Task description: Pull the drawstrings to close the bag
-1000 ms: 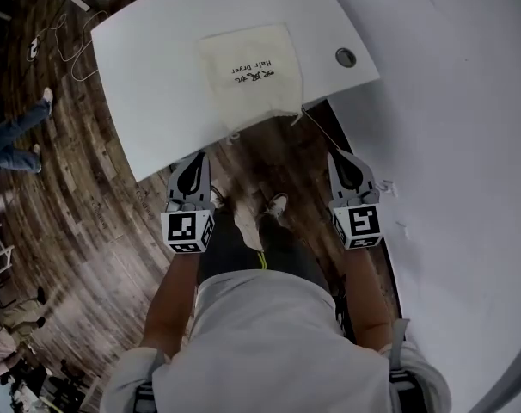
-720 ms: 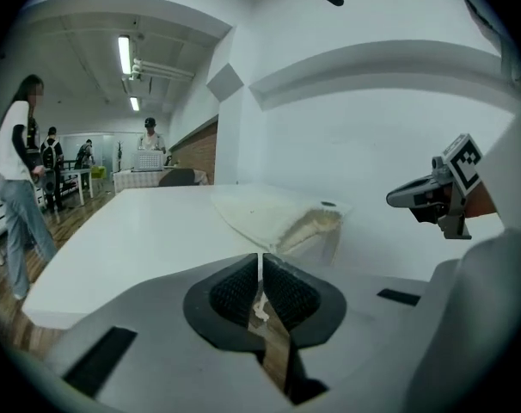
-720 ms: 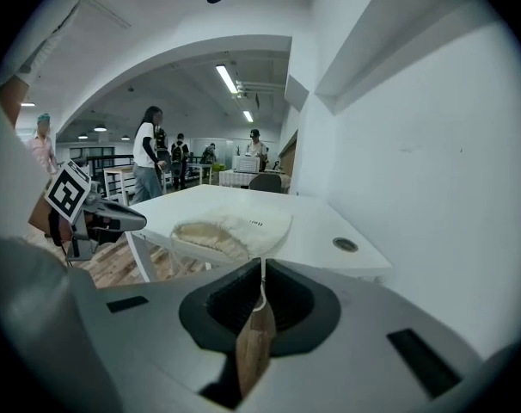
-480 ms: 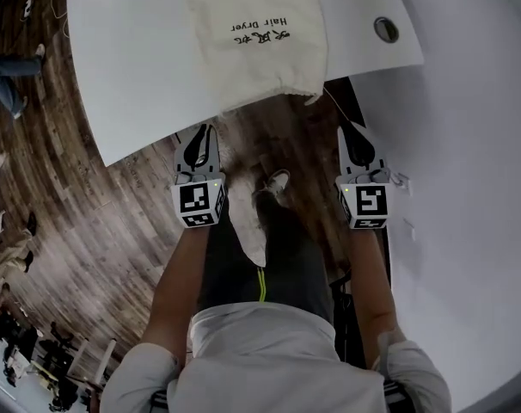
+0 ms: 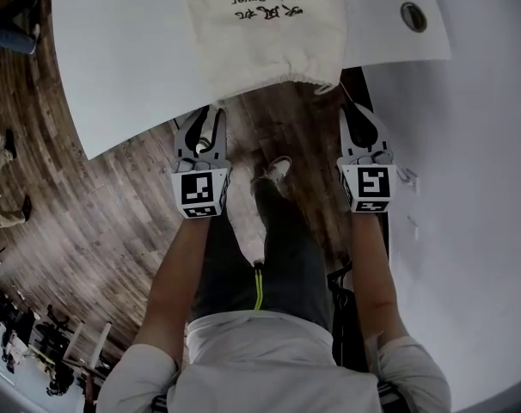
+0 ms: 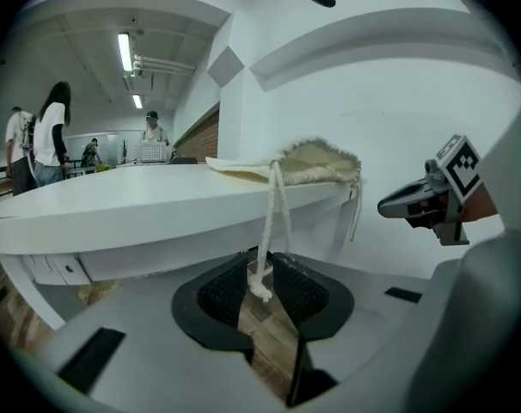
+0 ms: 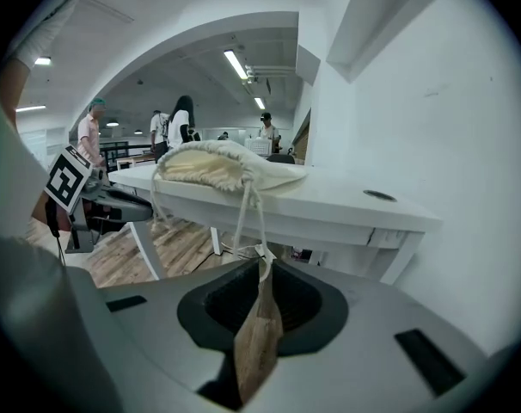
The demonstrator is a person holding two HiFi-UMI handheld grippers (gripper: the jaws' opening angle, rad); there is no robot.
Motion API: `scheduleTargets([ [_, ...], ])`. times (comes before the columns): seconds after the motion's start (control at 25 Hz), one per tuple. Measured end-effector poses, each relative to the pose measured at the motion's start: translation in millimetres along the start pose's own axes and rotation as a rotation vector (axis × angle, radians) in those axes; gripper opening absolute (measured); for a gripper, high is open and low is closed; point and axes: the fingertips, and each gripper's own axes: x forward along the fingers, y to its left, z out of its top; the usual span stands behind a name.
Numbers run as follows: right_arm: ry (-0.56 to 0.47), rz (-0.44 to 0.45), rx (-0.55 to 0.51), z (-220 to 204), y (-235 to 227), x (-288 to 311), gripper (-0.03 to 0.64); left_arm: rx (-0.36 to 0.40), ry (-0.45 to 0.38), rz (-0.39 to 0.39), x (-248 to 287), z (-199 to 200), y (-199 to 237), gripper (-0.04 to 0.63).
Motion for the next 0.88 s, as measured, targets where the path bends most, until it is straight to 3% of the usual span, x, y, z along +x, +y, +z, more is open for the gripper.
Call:
scheduleTargets([
  [0.24,-0.005,0.017,0.032,-13.2,-7.6,43.2,0.049,-0.03,-0.008,0.014,32.5,-12.9,3.5,0.114],
  [0.36,-0.011,0.032,0.034,-16.6,-8.4,55.2,0.135,-0.047,-0.029,0.03,38.1,-16.3,4.4,0.112],
  [0.88,-0.073,0.133,0.081,-24.6,-6.7,109.7,0.155,-0.121,-0.128,0.113,67.5,-26.1,11.4,0.111],
])
